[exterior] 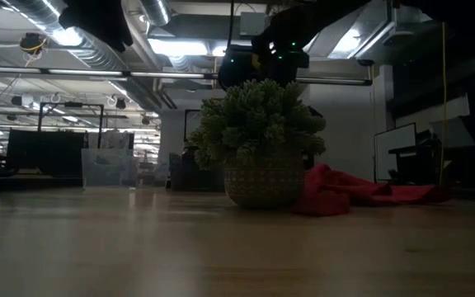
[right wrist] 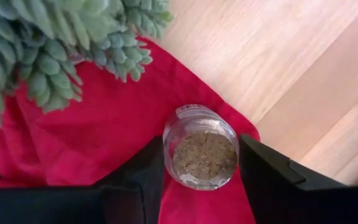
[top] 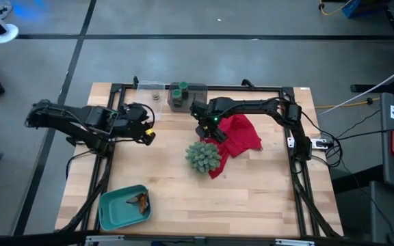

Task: Sort spices by type
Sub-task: Put the brown spice bottle into the transparent bin

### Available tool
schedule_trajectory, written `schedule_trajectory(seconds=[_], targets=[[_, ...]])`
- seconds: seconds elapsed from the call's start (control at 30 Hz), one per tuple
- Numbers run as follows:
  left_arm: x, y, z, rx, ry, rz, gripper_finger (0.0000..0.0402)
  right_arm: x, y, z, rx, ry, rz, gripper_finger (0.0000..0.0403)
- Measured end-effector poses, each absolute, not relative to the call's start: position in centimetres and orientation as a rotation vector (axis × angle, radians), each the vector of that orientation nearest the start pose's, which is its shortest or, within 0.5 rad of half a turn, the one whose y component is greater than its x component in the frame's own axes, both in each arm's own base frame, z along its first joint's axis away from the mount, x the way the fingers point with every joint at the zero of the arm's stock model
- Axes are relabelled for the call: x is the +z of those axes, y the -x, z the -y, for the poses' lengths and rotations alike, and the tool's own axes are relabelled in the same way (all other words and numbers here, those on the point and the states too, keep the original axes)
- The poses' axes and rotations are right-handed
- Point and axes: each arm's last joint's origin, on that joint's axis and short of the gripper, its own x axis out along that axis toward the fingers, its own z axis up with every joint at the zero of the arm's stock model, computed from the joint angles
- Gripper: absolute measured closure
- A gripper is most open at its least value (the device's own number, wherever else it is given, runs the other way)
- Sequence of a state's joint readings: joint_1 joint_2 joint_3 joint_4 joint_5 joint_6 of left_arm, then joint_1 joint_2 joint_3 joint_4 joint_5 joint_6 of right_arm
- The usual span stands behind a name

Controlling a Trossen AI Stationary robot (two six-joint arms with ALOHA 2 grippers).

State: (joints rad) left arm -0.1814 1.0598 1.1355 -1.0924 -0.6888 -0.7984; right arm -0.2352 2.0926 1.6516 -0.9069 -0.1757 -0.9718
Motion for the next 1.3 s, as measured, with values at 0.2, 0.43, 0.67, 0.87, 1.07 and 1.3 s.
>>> schedule_trajectory(seconds=[0.2, 0.43, 0.67, 0.87, 1.07, 1.3], targets=[[34.4, -16.5, 1.0, 0.769, 0.306, -0.632, 0.0265, 19.2, -41.5, 9.5, 0.534, 0.585, -1.191, 0.0221], [35.6, -14.4, 0.2, 0.767, 0.32, -0.568, 0.0265, 21.3, -42.8, 10.0, 0.433, 0.664, -1.116, 0.0227], [36.5, -12.5, -0.5, 0.749, 0.285, -0.532, 0.0265, 23.7, -44.9, 10.5, 0.314, 0.744, -0.913, 0.0223], [36.3, -13.0, -0.7, 0.747, 0.207, -0.579, 0.0265, 25.1, -46.2, 10.9, 0.213, 0.804, -0.752, 0.0224], [35.5, -14.5, -1.1, 0.732, 0.048, -0.692, 0.0257, 25.9, -46.8, 11.1, 0.131, 0.842, -0.676, 0.0223], [34.4, -17.0, -2.1, 0.745, -0.085, -0.814, 0.0195, 26.3, -47.1, 11.2, 0.098, 0.857, -0.629, 0.0223]])
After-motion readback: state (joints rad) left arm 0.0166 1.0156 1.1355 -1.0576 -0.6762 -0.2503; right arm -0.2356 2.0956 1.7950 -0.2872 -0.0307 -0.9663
